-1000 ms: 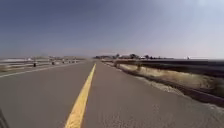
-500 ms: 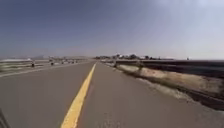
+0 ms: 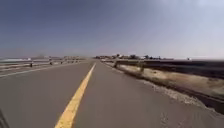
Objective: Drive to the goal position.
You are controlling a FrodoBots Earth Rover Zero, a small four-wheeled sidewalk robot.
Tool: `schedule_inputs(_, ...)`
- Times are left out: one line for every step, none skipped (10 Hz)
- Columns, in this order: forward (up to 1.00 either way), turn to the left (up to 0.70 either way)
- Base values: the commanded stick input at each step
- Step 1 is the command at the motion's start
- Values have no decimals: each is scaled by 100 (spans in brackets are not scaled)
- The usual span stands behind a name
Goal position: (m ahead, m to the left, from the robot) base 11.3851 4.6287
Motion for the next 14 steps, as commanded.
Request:
schedule_inputs(50,0)
schedule_inputs(50,0)
schedule_inputs(50,0)
schedule_inputs(50,0)
schedule_inputs(50,0)
schedule_inputs(50,0)
schedule_inputs(50,0)
schedule_inputs(50,0)
schedule_inputs(50,0)
schedule_inputs(50,0)
schedule_inputs(50,0)
schedule_inputs(50,0)
schedule_inputs(50,50)
schedule_inputs(50,50)
